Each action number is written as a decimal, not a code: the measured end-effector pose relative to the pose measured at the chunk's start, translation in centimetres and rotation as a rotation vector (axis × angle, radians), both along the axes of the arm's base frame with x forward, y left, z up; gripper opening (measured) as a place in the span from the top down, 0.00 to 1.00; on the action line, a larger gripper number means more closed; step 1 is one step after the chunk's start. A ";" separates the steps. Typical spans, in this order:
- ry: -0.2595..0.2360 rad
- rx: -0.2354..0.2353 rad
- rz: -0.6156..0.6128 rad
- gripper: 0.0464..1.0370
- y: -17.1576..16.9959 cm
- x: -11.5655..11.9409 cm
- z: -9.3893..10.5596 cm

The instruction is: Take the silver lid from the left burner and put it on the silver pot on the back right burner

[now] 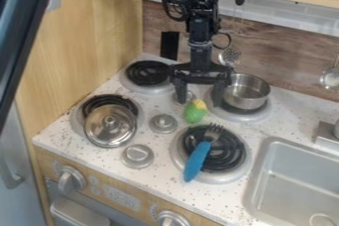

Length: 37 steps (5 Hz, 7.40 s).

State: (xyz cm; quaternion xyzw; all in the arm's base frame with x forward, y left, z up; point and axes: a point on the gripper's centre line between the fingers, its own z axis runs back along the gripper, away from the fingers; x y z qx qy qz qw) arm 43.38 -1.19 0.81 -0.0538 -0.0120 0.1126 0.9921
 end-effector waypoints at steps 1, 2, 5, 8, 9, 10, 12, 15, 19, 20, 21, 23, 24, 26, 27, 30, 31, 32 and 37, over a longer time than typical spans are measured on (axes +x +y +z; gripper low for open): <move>0.064 -0.003 0.002 0.04 -0.1 -1.2 -2.2; 0.103 -0.016 0.031 0.04 0.8 -3.7 -3.5; -0.138 0.054 0.232 0.04 10.4 -8.6 1.5; -0.165 0.194 0.351 0.04 13.5 -7.8 -2.9; -0.120 0.185 0.344 0.04 13.5 -7.6 -4.1; -0.100 0.179 0.341 0.09 13.4 -7.4 -4.5; -0.088 0.185 0.332 0.61 13.3 -6.7 -4.4; -0.076 0.184 0.280 0.81 11.7 -7.3 -3.6; -0.216 0.016 0.045 0.82 3.5 -4.0 -0.3; -0.362 -0.123 -0.097 0.82 0.8 -2.2 0.8; -0.463 -0.127 -0.142 0.82 0.5 0.3 3.0; -0.528 -0.048 -0.244 0.82 -3.2 4.6 2.9; -0.544 -0.035 -0.246 0.82 -3.3 6.2 2.2; -0.614 -0.016 -0.254 0.82 -5.3 8.5 2.4; -0.632 -0.018 -0.260 0.82 -5.6 9.8 2.7; -0.563 0.016 -0.266 0.82 -6.0 11.4 1.9; -0.543 0.029 -0.266 0.82 -5.8 11.7 1.4; -0.528 0.040 -0.263 0.82 -5.6 12.0 0.6; -0.501 0.036 -0.225 0.03 -5.4 11.3 -0.5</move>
